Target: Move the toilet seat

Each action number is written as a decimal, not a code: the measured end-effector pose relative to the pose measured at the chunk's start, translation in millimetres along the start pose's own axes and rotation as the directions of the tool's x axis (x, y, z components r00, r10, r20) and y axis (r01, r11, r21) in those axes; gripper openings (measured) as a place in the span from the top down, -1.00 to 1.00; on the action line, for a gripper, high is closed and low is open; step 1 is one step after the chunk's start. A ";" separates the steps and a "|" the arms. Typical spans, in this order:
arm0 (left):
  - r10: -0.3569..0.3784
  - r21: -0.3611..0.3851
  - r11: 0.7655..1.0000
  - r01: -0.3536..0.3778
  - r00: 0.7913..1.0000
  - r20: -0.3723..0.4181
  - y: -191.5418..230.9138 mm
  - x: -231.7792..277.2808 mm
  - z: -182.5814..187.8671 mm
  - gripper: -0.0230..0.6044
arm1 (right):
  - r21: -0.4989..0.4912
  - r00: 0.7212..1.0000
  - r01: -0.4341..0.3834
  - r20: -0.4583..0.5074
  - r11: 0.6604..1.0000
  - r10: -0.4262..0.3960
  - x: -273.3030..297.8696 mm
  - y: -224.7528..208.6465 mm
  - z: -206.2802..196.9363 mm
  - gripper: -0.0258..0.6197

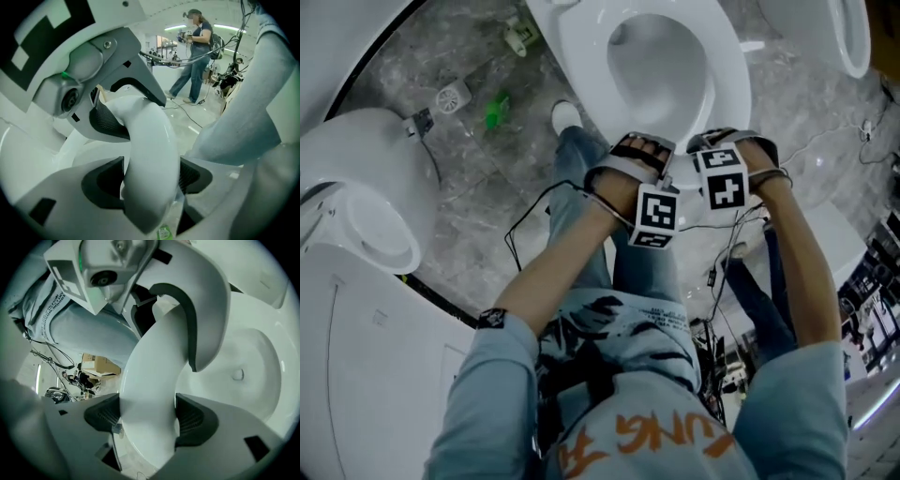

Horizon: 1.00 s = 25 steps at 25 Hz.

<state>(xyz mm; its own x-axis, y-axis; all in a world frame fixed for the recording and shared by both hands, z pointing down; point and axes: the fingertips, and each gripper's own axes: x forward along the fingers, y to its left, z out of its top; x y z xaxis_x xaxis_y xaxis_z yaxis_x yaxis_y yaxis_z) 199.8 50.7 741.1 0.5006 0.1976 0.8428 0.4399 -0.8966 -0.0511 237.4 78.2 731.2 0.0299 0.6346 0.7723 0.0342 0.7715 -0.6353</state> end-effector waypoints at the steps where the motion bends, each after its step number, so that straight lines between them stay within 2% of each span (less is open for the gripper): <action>1: 0.000 -0.004 1.000 0.000 1.000 0.025 2.3 -6.0 3.4 -0.10 | 0.007 1.000 -0.005 0.007 1.000 0.005 -6.1 2.2 0.0 -0.16; 3: -0.010 -0.013 1.000 0.011 0.998 0.060 7.6 -17.0 7.7 -0.09 | 0.023 1.000 -0.006 0.026 1.000 0.006 -18.1 4.5 0.7 -0.16; 7: 0.001 -0.013 1.000 0.000 0.997 0.073 17.1 -36.6 12.8 -0.05 | 0.050 0.999 0.015 0.041 0.999 -0.017 -40.6 6.7 2.3 -0.16; 12: 0.034 -0.031 0.999 -0.033 0.998 0.050 28.9 -60.0 16.2 0.00 | 0.061 0.989 0.135 0.052 0.989 -0.139 -71.8 7.5 3.1 -0.11; 14: 0.038 -0.050 0.998 -0.036 0.998 0.043 30.4 -67.7 18.2 0.01 | 0.087 0.974 0.211 0.065 0.974 -0.217 -81.6 11.6 3.2 -0.07; 17: 0.050 -0.122 0.991 -0.046 0.998 0.029 37.4 -79.5 14.9 0.01 | 0.132 0.941 0.313 0.092 0.941 -0.326 -97.7 9.4 3.8 -0.05; 21: 0.062 -0.202 0.978 -0.060 0.998 0.008 48.4 -95.1 17.1 0.01 | 0.205 0.899 0.387 0.134 0.899 -0.418 -121.7 9.5 0.4 -0.12; 25: 0.079 -0.201 0.977 -0.078 0.997 -0.004 64.6 -119.7 20.8 0.01 | 0.231 0.858 0.448 0.159 0.864 -0.488 -152.0 11.7 -0.8 -0.06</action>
<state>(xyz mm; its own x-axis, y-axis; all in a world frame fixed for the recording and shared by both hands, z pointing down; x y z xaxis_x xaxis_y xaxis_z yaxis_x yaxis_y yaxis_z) 183.8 -22.7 625.7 0.5309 0.1249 0.8382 0.2409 -0.9705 -0.0079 234.1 -9.3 606.4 -0.1501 0.1756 0.9730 -0.1875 0.9612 -0.2024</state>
